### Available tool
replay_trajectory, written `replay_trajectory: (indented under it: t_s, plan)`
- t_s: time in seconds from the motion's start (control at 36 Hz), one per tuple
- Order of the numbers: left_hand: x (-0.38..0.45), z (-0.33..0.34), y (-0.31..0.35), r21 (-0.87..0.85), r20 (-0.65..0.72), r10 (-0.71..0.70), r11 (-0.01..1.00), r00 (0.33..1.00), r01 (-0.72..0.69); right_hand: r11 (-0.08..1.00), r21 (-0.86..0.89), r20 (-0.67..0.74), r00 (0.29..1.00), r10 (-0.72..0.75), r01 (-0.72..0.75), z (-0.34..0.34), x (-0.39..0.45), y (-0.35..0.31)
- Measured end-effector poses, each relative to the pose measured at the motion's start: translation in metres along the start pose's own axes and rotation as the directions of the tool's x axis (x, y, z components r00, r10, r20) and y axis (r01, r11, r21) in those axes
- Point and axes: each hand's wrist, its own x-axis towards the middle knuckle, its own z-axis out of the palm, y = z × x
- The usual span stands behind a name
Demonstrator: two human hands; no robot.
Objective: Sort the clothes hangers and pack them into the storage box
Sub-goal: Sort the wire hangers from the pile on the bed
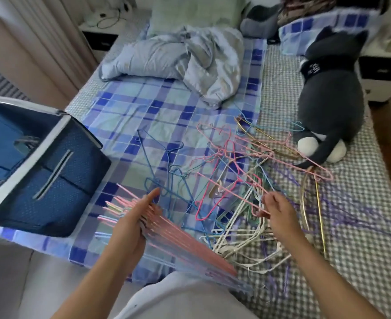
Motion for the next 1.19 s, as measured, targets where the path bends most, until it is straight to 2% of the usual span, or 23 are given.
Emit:
replay_trajectory:
  t_s: [0.11, 0.22, 0.31, 0.39, 0.44, 0.56, 0.67, 0.81, 0.94, 1.03, 1.14, 1.19]
  plan:
    - [0.002, 0.002, 0.009, -0.041, 0.01, -0.011, 0.999, 1.0, 0.011, 0.992, 0.04, 0.109, 0.987, -0.12, 0.116, -0.002, -0.029, -0.024]
    - [0.005, 0.007, 0.013, -0.042, 0.014, -0.007, 0.999, 1.0, 0.008, 0.98, -0.025, 0.269, 0.946, -0.182, 0.196, 0.0, -0.059, -0.027]
    - [0.004, 0.009, 0.023, -0.047, 0.035, 0.001, 0.999, 0.999, 0.0, 0.97, -0.106, 0.348, 0.922, -0.17, 0.219, 0.008, -0.079, -0.024]
    - [0.006, 0.007, 0.029, -0.107, 0.048, 0.021, 0.994, 0.999, -0.015, 0.946, -0.204, 0.37, 0.915, -0.163, 0.251, 0.01, -0.085, -0.011]
    - [0.008, 0.005, 0.029, -0.147, 0.054, 0.026, 0.989, 0.998, -0.017, 0.904, -0.272, 0.364, 0.905, -0.221, 0.331, 0.008, -0.084, -0.003]
    - [0.01, 0.001, 0.03, -0.097, 0.067, 0.004, 0.995, 0.998, 0.002, 0.795, -0.378, 0.389, 0.861, -0.328, 0.474, 0.007, -0.082, 0.0]
    - [0.009, 0.006, 0.032, -0.033, 0.051, 0.01, 0.999, 0.999, -0.008, 0.768, -0.408, 0.407, 0.852, -0.331, 0.493, 0.011, -0.082, 0.005]
    - [0.007, -0.005, 0.04, -0.124, 0.084, 0.005, 0.992, 0.996, 0.005, 0.73, -0.424, 0.403, 0.834, -0.378, 0.536, 0.013, -0.081, 0.014]
    - [0.009, -0.011, 0.038, -0.097, 0.095, 0.016, 0.995, 0.995, -0.007, 0.693, -0.485, 0.449, 0.832, -0.326, 0.534, 0.016, -0.074, 0.024]
    - [0.014, -0.012, 0.036, -0.049, 0.09, 0.016, 0.999, 0.996, -0.012, 0.73, -0.461, 0.461, 0.839, -0.289, 0.505, 0.022, -0.07, 0.028]
    - [0.016, -0.012, 0.031, 0.01, 0.126, -0.029, 1.0, 0.992, 0.028, 0.814, -0.46, 0.515, 0.853, -0.08, 0.354, 0.03, -0.065, 0.034]
    - [0.016, -0.01, 0.026, 0.069, 0.127, -0.049, 0.997, 0.991, 0.041, 0.879, -0.434, 0.509, 0.859, 0.06, 0.196, 0.029, -0.062, 0.034]
